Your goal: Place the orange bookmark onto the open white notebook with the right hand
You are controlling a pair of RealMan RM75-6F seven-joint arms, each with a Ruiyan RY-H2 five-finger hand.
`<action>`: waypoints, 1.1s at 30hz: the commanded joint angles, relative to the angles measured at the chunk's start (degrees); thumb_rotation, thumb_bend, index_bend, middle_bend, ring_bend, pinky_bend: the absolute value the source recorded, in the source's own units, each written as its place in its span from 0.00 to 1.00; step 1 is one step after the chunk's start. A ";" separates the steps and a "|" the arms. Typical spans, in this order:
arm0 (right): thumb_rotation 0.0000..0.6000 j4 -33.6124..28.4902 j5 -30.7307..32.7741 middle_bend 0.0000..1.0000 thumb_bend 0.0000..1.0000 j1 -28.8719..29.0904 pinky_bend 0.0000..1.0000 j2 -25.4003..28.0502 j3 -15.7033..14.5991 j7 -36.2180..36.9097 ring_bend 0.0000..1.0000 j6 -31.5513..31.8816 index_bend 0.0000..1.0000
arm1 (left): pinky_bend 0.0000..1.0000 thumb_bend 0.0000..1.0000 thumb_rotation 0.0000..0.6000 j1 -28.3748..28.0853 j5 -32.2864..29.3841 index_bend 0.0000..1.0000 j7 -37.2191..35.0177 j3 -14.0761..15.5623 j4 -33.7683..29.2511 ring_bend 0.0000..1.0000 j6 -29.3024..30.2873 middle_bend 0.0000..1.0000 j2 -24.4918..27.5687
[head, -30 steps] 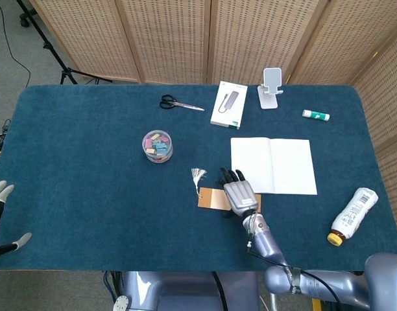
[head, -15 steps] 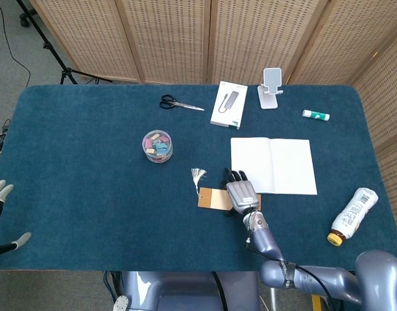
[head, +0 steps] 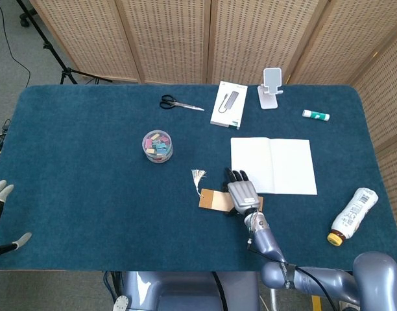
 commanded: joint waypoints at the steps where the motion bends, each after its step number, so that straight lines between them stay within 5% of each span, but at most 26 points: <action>1: 1.00 -1.41 -1.38 0.00 0.10 -0.60 0.00 0.39 -0.89 0.48 0.00 0.49 0.42 | 0.00 0.00 1.00 -0.04 0.02 0.00 0.09 0.03 -0.02 0.00 -0.12 0.00 -0.01; 9: 1.00 -6.78 -5.23 0.00 0.13 -1.27 0.00 2.29 -2.44 0.94 0.00 1.18 0.42 | 0.00 0.00 1.00 0.02 0.16 0.00 0.17 0.11 -0.12 0.00 -0.01 0.00 0.01; 16: 1.00 -11.12 -7.48 0.00 0.15 -1.20 0.00 4.41 -0.50 1.06 0.00 3.87 0.42 | 0.00 0.00 1.00 -0.08 0.14 0.00 0.16 0.16 -0.13 0.00 -0.29 0.00 0.03; 23: 1.00 -10.49 -3.73 0.00 0.16 -0.70 0.00 5.03 6.35 3.15 0.00 7.48 0.42 | 0.00 0.00 1.00 -0.17 0.24 0.00 0.08 0.27 -0.21 0.00 -0.52 0.00 0.05; 30: 1.00 -1.12 4.51 0.00 0.21 2.56 0.00 2.20 14.26 1.36 0.00 10.27 0.45 | 0.00 0.00 1.00 -0.30 0.31 0.00 -0.63 0.39 -0.13 0.00 -0.84 0.00 0.30; 33: 1.00 6.66 10.40 0.00 0.21 4.83 0.00 0.81 19.88 1.53 0.00 10.29 0.45 | 0.00 0.00 1.00 -0.39 0.20 0.00 -0.89 0.36 -0.06 0.00 -1.01 0.00 0.32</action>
